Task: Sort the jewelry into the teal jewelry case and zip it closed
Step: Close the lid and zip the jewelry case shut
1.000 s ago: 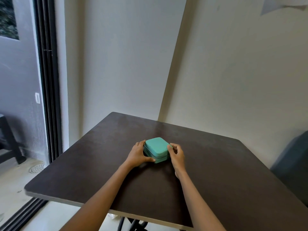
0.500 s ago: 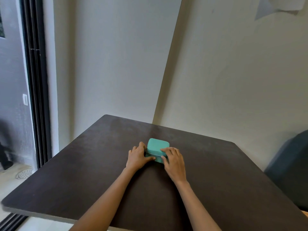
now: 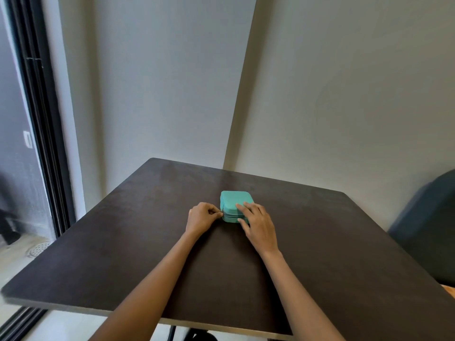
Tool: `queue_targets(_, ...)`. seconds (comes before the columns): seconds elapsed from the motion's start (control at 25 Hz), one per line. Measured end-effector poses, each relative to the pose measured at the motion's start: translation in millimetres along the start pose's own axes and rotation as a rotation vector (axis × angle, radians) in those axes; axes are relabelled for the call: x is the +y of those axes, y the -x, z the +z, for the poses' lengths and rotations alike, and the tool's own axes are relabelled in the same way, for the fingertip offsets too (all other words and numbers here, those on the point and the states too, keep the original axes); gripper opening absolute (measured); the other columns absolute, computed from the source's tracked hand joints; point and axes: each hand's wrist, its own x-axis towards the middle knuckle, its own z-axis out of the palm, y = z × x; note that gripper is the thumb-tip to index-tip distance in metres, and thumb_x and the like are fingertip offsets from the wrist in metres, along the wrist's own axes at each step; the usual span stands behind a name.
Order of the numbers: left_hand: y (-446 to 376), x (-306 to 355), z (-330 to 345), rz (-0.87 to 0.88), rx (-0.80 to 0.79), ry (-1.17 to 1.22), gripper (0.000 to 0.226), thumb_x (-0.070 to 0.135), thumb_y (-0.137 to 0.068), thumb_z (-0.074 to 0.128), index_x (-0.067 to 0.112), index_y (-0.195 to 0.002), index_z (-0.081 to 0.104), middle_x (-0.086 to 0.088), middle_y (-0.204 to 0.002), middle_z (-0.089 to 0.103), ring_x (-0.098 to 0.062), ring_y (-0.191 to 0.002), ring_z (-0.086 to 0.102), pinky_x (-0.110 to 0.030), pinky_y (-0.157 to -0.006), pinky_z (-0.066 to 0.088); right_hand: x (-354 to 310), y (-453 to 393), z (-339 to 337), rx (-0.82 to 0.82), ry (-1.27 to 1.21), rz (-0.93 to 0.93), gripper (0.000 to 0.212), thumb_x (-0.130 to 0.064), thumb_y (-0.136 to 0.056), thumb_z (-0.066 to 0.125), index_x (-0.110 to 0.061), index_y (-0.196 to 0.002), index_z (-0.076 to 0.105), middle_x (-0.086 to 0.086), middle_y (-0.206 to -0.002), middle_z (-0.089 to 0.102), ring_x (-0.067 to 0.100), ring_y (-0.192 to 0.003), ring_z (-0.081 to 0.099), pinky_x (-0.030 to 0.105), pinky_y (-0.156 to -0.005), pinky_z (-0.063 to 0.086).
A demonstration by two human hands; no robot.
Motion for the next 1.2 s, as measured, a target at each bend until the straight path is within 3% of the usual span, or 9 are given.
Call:
queue_targets(0.24,13.2,5.3,4.7,0.060,0.053,-0.045,0.007,0.016,-0.079,0.067,0.011,-0.076,0.071,0.001,-0.075,0.069,-0.008,-0.065,0.058,-0.020,-0.064,0.045,-5.9,-2.3,3.7,0.042,-0.007,0.067,0.042,-0.014,-0.075,0.077,-0.023,-0.114,0.067,0.000,-0.108,0.069,0.021,-0.099,0.062,0.030,-0.073,0.057)
queue_targets(0.52,21.4,20.5,22.9,0.157,-0.050,-0.100,0.014,0.019,-0.082,0.066,0.011,-0.092,0.071,-0.004,-0.095,0.069,-0.011,-0.078,0.060,-0.021,-0.074,0.050,-7.7,-2.3,1.6,0.027,-0.022,0.092,0.043,-0.012,-0.076,0.075,-0.023,-0.116,0.066,0.002,-0.111,0.068,0.021,-0.102,0.060,0.032,-0.076,0.056)
queue_targets(0.68,21.0,21.9,22.1,0.123,-0.080,-0.017,0.016,0.021,-0.083,0.068,0.012,-0.096,0.072,-0.003,-0.098,0.070,-0.011,-0.083,0.063,-0.026,-0.082,0.053,-11.1,-0.4,-1.2,0.005,0.087,-0.018,0.055,-0.017,-0.068,0.079,-0.019,-0.118,0.058,0.007,-0.112,0.061,0.024,-0.100,0.059,0.035,-0.078,0.055)
queue_targets(0.88,23.5,23.0,16.7,0.098,-0.050,0.121,0.011,0.019,-0.082,0.070,0.012,-0.090,0.072,0.001,-0.087,0.069,-0.005,-0.075,0.062,-0.018,-0.078,0.051,-14.4,0.3,-4.2,-0.007,0.057,-0.080,0.023,-0.020,-0.073,0.076,-0.018,-0.088,0.059,0.000,-0.085,0.066,0.015,-0.074,0.064,0.025,-0.055,0.053)
queue_targets(1.08,27.6,21.4,13.5,0.104,-0.057,0.200,0.009,0.018,-0.081,0.071,0.011,-0.085,0.073,0.001,-0.083,0.071,-0.004,-0.074,0.064,-0.014,-0.075,0.052,-17.6,1.2,-5.0,-0.031,0.009,-0.078,0.013,-0.022,-0.083,0.066,-0.017,-0.090,0.057,-0.001,-0.085,0.069,0.015,-0.070,0.068,0.029,-0.051,0.056)
queue_targets(1.2,29.0,22.6,12.4,0.116,-0.072,0.187,0.011,0.020,-0.083,0.069,0.011,-0.087,0.072,0.003,-0.087,0.068,-0.006,-0.081,0.062,-0.021,-0.082,0.053,-19.7,1.6,-5.5,-0.064,0.023,-0.101,0.009,-0.022,-0.086,0.062,-0.016,-0.091,0.058,0.001,-0.086,0.069,0.017,-0.072,0.068,0.031,-0.054,0.057)
